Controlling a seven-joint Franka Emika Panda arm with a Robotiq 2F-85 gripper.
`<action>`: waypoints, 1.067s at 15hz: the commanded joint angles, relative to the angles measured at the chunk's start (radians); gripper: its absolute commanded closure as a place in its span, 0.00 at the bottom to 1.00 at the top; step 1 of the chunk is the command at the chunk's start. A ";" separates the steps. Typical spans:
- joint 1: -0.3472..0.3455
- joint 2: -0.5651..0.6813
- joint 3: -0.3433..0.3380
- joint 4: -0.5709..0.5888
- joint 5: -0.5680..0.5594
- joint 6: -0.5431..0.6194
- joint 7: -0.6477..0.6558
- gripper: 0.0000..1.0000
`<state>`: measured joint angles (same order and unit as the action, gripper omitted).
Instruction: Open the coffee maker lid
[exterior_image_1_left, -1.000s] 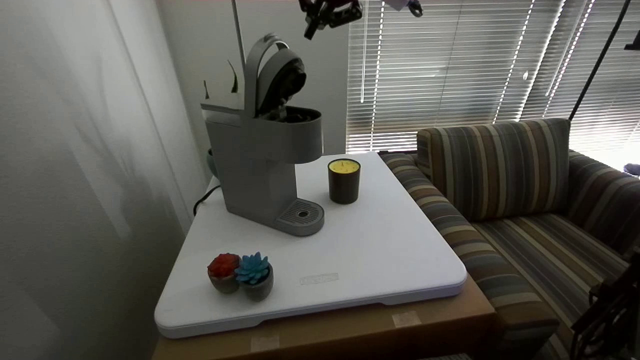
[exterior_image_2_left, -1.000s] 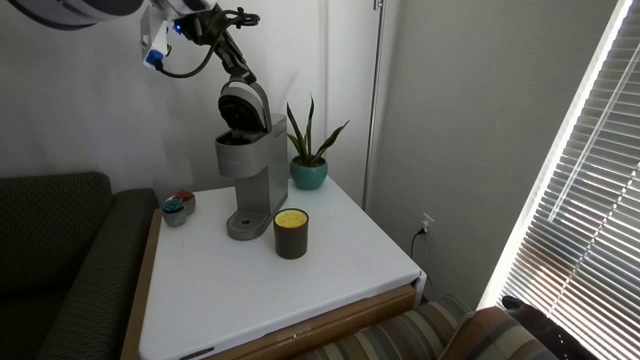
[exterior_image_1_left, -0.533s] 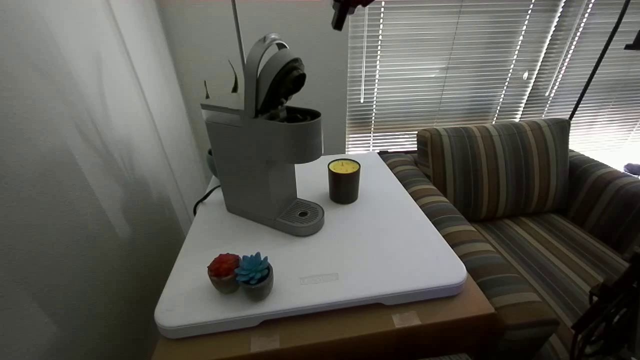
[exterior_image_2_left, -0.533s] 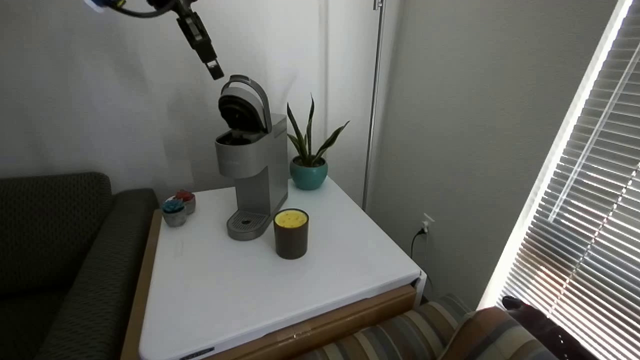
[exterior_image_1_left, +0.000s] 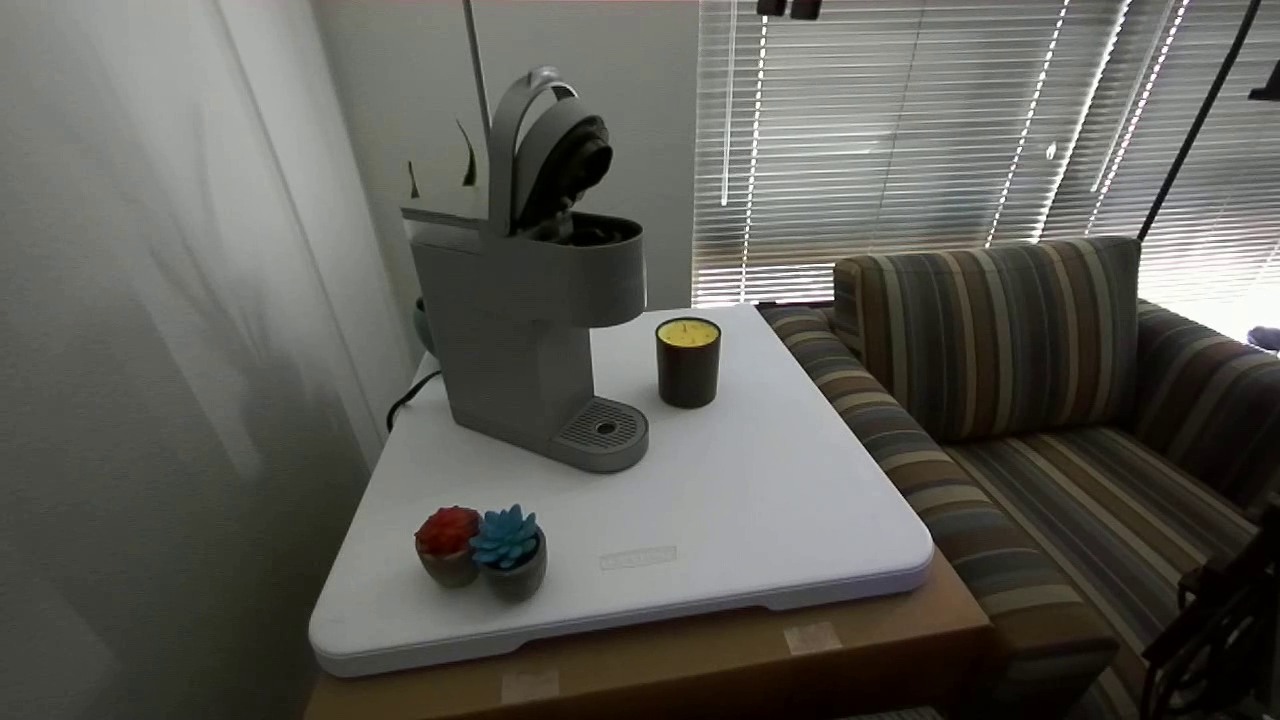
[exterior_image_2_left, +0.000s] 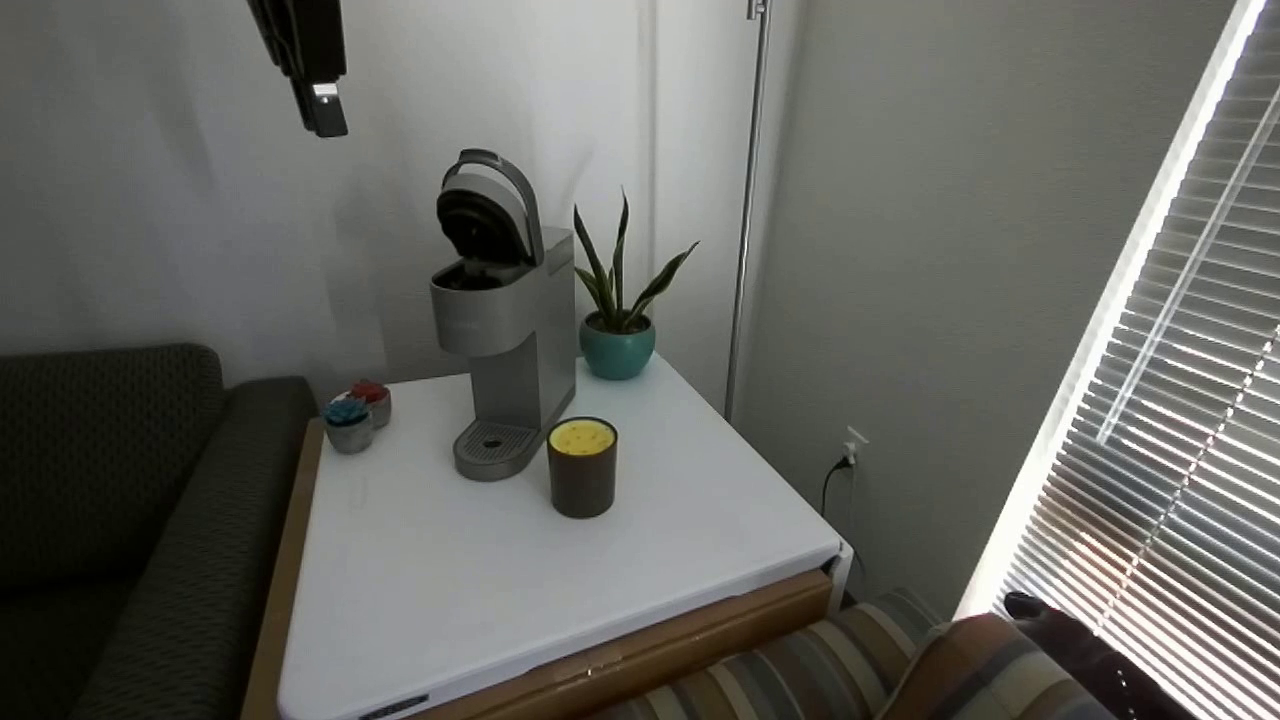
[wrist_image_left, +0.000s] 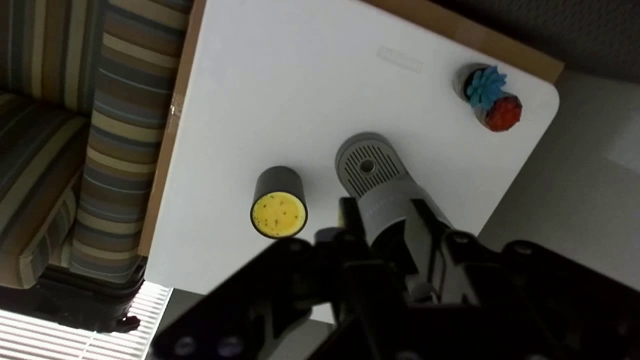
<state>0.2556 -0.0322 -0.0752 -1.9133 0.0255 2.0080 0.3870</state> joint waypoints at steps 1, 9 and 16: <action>-0.080 0.017 0.068 0.062 -0.001 -0.129 -0.082 0.38; -0.121 0.020 0.113 0.110 0.010 -0.213 -0.101 0.00; -0.126 0.020 0.121 0.084 0.059 -0.183 -0.074 0.00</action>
<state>0.1551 -0.0123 0.0196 -1.8314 0.0854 1.8275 0.3138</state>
